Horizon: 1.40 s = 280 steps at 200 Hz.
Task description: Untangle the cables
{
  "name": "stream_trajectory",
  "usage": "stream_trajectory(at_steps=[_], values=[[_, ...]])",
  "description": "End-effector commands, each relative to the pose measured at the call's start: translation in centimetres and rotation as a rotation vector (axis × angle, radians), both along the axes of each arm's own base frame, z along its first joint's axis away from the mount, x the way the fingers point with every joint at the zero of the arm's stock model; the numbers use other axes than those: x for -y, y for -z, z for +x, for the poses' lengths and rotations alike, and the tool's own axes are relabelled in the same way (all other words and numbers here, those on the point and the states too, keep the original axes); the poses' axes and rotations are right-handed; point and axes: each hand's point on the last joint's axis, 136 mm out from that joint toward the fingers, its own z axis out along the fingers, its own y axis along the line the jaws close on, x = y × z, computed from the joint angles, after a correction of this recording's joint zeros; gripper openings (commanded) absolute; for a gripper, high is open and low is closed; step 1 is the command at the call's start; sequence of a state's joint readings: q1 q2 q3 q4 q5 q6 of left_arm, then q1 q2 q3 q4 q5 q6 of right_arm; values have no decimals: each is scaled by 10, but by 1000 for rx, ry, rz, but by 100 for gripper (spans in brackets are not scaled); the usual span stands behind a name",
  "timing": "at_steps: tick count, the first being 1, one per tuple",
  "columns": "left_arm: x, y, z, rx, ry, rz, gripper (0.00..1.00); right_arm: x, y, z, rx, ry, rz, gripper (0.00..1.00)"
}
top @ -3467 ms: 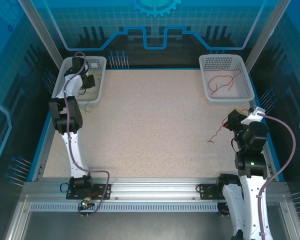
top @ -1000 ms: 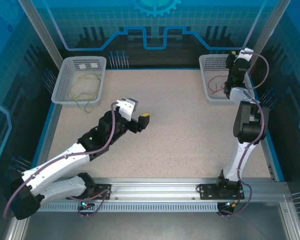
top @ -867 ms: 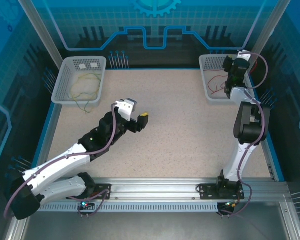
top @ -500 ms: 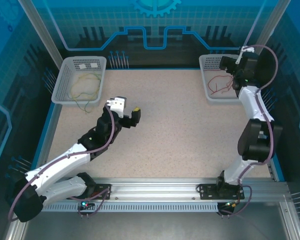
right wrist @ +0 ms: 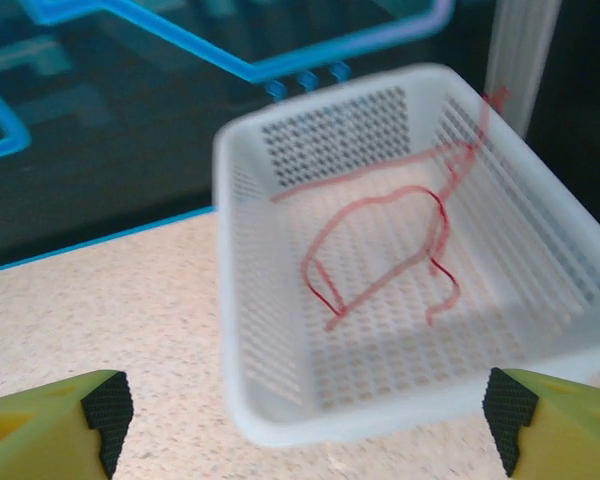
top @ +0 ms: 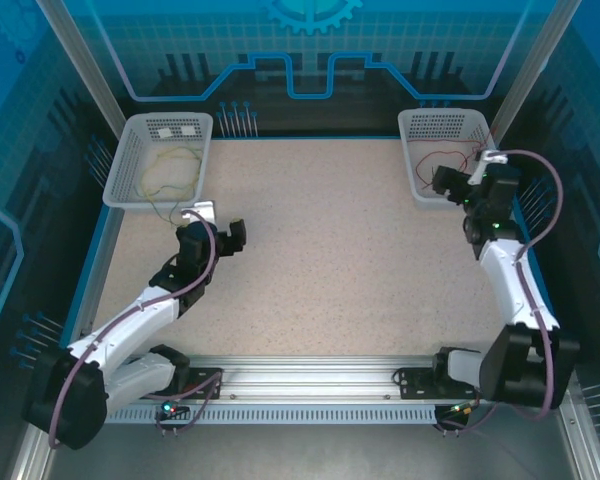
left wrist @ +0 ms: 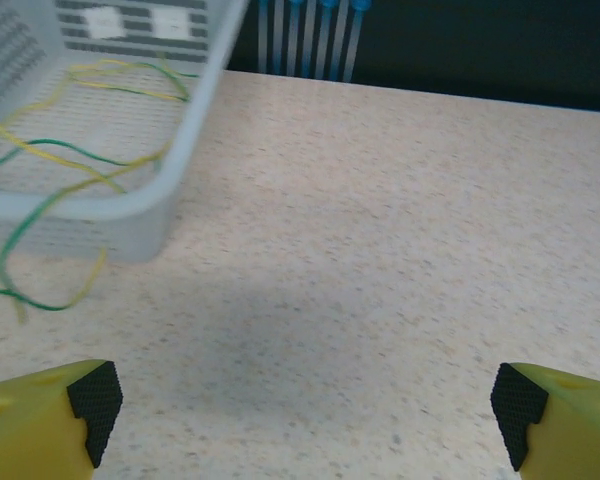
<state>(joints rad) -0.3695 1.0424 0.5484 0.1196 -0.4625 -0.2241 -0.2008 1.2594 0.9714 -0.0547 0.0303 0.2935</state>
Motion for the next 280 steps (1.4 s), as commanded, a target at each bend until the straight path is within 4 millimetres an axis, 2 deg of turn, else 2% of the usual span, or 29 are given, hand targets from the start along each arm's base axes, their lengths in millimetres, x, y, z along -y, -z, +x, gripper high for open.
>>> stream_trajectory(at_steps=[1, 22, 34, 42, 54, 74, 76, 93, 115, 135, 142, 162, 175, 176, 181, 185, 197, 210, 230, 246, 257, 271, 280], values=[[39, -29, 9, 8, 166, -91, 94, 31, 17, 14, -108, 45, 191, 90], [83, -41, 6, -10, 309, -8, 90, 46, 41, 33, -242, 58, 197, 87], [98, -45, 2, 26, 334, 56, 94, 41, 50, 40, -236, 21, 179, 87], [101, -43, -1, 58, 353, 60, 96, 33, 52, 40, -215, -7, 153, 89], [79, -40, -3, 128, 253, 46, 99, 19, 48, 32, -159, -24, 87, 93], [16, -31, -10, 211, 24, 69, 99, -12, 30, 8, -25, -39, -92, 97], [10, -30, -11, 216, 6, 74, 99, -16, 36, 3, -29, -39, -113, 97], [-22, -15, -20, 232, -63, 153, 99, -40, 36, -24, 42, -6, -248, 98], [-53, 13, -24, 218, -151, 182, 99, -62, 55, -54, 73, 20, -345, 100], [-74, 38, -20, 178, -215, 173, 99, -68, 84, -70, 64, 17, -403, 100], [-77, 38, -16, 182, -227, 181, 99, -70, 96, -72, 44, -3, -402, 100], [-70, 37, 2, 256, -131, 182, 99, -71, 126, -68, -24, -31, -427, 100], [-78, 35, 10, 337, -144, 150, 99, -75, 122, -58, -4, -46, -443, 100], [-79, 36, 11, 337, -145, 147, 99, -75, 126, -59, -14, -55, -447, 100], [-82, 47, 12, 309, -161, 132, 99, -80, 117, -54, 53, -63, -438, 100], [-84, 49, 15, 315, -162, 131, 99, -83, 114, -52, 94, -79, -426, 100], [-72, 51, 14, 319, -89, 124, 99, -92, 119, -45, 129, -146, -424, 100], [-72, 53, 11, 321, -86, 117, 99, -91, 127, -33, 88, -159, -427, 100], [-57, 63, 18, 291, 13, 129, 99, -111, 139, -28, 114, -306, -408, 100], [-42, 66, 27, 268, 100, 147, 99, -104, 146, -28, 98, -295, -367, 100], [-47, 67, 29, 261, 65, 151, 99, -98, 149, -19, 102, -281, -351, 100], [-60, 67, 34, 239, -13, 153, 99, -98, 157, -11, 18, -303, -320, 100], [-71, 70, 42, 181, -82, 151, 99, -95, 157, -12, 14, -316, -285, 100]])
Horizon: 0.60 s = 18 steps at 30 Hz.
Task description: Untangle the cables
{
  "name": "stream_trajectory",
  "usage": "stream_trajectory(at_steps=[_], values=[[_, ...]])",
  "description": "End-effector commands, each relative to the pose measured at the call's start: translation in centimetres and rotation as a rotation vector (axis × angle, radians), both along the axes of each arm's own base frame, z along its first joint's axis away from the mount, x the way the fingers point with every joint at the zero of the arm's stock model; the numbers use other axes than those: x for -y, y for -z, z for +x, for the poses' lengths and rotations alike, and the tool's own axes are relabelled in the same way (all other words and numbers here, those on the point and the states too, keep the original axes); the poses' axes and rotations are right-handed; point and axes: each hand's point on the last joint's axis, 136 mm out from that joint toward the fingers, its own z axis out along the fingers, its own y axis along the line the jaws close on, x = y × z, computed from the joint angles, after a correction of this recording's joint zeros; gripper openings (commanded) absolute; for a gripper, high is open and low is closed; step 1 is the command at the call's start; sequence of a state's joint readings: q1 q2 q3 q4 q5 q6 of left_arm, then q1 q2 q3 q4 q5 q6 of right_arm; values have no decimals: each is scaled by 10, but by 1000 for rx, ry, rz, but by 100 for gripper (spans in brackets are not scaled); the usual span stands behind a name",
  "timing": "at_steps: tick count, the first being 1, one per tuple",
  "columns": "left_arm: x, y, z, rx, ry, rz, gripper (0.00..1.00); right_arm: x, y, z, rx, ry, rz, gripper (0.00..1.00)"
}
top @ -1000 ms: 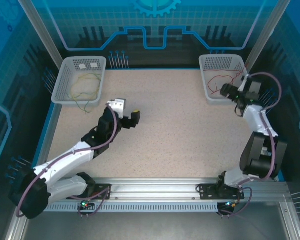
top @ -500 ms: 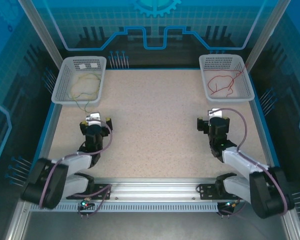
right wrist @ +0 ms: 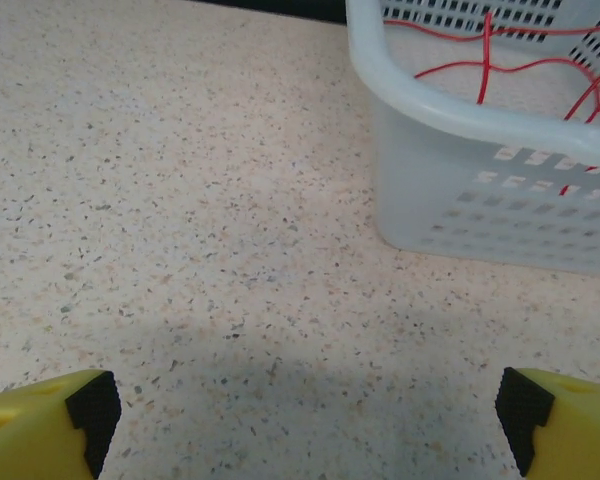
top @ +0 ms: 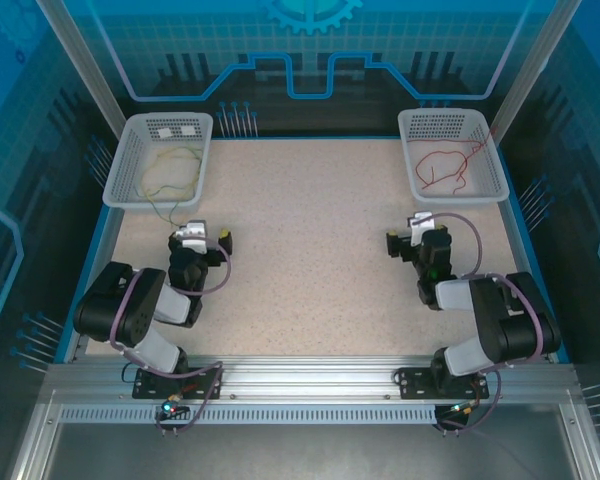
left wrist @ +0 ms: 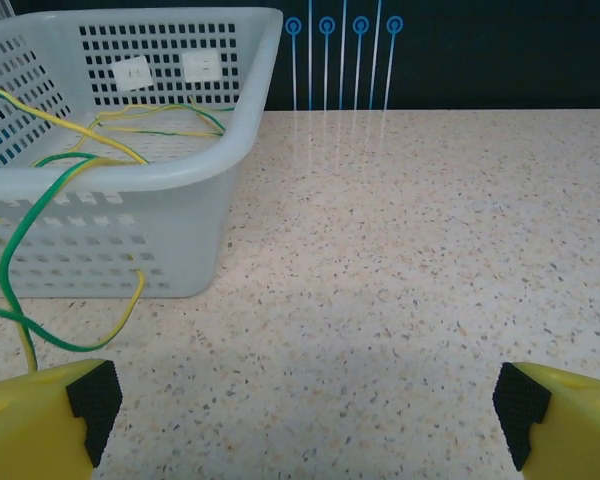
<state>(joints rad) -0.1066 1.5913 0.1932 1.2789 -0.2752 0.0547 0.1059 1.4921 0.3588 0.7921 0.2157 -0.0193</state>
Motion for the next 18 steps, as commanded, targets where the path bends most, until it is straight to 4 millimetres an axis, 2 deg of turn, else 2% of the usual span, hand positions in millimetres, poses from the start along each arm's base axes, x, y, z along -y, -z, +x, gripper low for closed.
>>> stream_trajectory(at_steps=[1, 2, 4, 18], values=[[-14, -6, 19, -36, -92, -5, 99, -4, -15, 16, 15, -55, 83, 100], [-16, -2, 28, -92, -95, -14, 99, -4, -15, 17, 26, -51, 73, 100], [-27, 0, 28, -104, -99, -83, 99, -4, -15, 17, 28, -46, 66, 100], [-24, 1, 28, -104, -87, -77, 99, -8, -15, 17, 16, -76, 76, 100]])
